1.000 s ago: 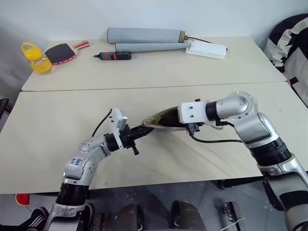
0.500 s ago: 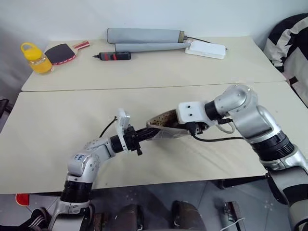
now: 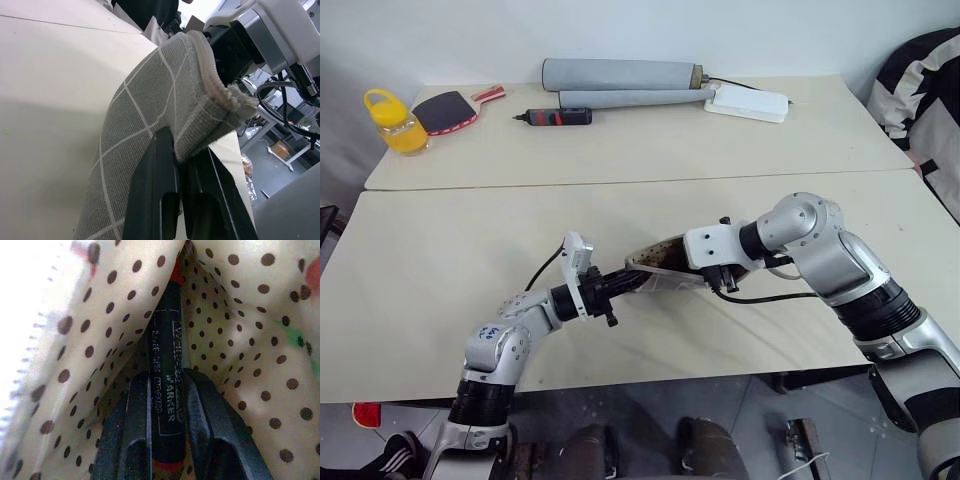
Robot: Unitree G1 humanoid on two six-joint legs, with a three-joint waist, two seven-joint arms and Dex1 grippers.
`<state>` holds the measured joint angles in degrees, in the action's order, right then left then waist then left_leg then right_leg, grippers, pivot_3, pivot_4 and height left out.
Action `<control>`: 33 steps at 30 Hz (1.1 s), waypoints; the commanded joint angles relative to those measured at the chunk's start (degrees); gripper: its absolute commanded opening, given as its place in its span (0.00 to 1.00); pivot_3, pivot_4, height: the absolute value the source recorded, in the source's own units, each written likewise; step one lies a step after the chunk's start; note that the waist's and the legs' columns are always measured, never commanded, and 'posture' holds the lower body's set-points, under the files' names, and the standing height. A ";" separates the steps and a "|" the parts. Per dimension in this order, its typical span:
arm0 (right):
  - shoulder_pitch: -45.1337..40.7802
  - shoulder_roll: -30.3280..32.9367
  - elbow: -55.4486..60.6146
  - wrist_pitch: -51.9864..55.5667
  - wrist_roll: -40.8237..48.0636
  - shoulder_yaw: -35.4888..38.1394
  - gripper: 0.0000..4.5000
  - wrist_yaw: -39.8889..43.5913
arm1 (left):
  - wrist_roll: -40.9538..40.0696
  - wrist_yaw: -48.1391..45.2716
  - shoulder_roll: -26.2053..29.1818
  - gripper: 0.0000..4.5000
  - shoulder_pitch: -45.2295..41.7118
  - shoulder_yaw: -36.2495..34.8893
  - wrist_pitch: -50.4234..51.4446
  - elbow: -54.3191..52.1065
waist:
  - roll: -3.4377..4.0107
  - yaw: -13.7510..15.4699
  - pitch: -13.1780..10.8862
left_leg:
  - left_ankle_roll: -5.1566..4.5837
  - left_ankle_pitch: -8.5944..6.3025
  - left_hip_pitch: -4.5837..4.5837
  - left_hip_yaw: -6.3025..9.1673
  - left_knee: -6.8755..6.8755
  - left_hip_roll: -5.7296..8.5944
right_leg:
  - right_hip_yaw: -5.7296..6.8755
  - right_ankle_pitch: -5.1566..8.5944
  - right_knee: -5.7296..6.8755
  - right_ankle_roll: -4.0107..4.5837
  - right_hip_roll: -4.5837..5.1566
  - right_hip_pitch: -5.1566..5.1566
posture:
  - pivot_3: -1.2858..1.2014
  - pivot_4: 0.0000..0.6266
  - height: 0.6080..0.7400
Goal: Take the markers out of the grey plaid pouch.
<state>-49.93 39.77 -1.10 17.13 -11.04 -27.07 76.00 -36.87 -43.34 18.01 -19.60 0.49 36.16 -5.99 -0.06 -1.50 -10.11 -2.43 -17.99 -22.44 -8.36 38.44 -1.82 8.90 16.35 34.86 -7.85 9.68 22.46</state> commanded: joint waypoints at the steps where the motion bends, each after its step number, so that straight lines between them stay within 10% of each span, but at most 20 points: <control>1: 0.73 1.34 1.80 -0.28 0.08 1.66 0.12 -0.14 | -0.10 -0.26 -0.19 0.00 0.30 -0.84 -1.73 -1.82 | 0.00 0.00 0.00 | 0.00 0.00 0.00 0.00 0.00 0.00 | 0.00 0.00 0.00 0.00 0.00 0.00 | 0.52 0.24 1.00; 33: 2.11 8.78 6.73 4.52 11.17 14.52 0.12 -3.72 | 19.71 1.81 2.83 0.00 -5.75 2.70 -24.22 3.48 | -0.01 0.11 -0.01 | -0.01 -0.01 -0.12 0.00 0.10 -0.01 | 0.03 0.00 -0.07 0.01 0.01 0.03 | 0.52 0.24 1.00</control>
<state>-46.32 47.34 5.30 23.29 0.60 -14.84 73.21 -18.03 -41.54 20.49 -24.22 4.37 14.31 -2.20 -0.07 -1.40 -10.11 -2.44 -18.00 -22.56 -8.36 38.53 -1.83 8.92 16.34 34.80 -7.85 9.68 22.49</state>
